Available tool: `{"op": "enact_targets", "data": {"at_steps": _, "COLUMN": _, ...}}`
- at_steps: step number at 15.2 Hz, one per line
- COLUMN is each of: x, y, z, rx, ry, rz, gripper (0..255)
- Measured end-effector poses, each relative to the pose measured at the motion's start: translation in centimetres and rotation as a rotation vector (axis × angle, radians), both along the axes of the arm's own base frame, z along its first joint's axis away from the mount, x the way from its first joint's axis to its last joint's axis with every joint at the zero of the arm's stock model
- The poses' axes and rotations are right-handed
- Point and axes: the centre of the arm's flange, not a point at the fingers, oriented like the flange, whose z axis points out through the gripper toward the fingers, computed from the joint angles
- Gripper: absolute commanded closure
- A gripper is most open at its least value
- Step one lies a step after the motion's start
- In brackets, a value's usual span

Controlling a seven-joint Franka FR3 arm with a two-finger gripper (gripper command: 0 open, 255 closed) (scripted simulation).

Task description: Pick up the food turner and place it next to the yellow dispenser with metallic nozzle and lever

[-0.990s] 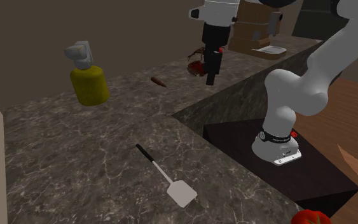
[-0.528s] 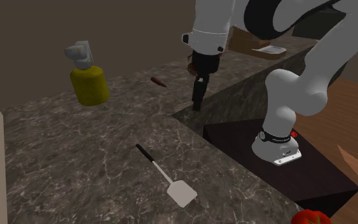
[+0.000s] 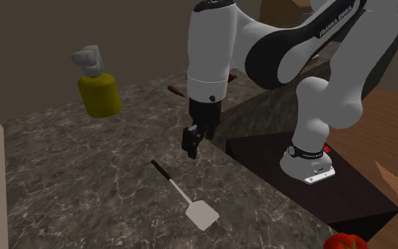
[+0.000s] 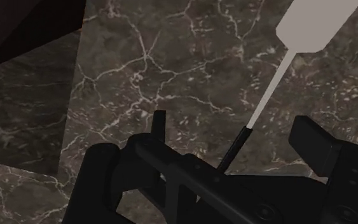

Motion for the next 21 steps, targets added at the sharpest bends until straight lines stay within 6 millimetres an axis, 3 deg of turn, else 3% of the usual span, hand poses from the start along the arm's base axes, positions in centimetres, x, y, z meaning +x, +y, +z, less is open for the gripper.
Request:
{"op": "enact_targets", "data": {"at_steps": 7, "x": 6.5, "y": 2.9, "z": -5.2, "rx": 0.005, "ry": 0.0, "rz": -0.257, "gripper": 0}}
{"op": "enact_targets", "data": {"at_steps": 9, "x": 7.4, "y": 3.3, "z": -6.6, "rx": 0.007, "ry": 0.0, "rz": -0.299, "gripper": 0}}
{"op": "enact_targets", "data": {"at_steps": 16, "x": 8.0, "y": 2.9, "z": -10.3, "rx": 0.007, "ry": -0.001, "rz": -0.314, "gripper": 0}}
{"op": "enact_targets", "data": {"at_steps": 21, "x": 8.0, "y": 3.0, "z": -10.7, "rx": 0.007, "ry": -0.001, "rz": -0.314, "gripper": 0}}
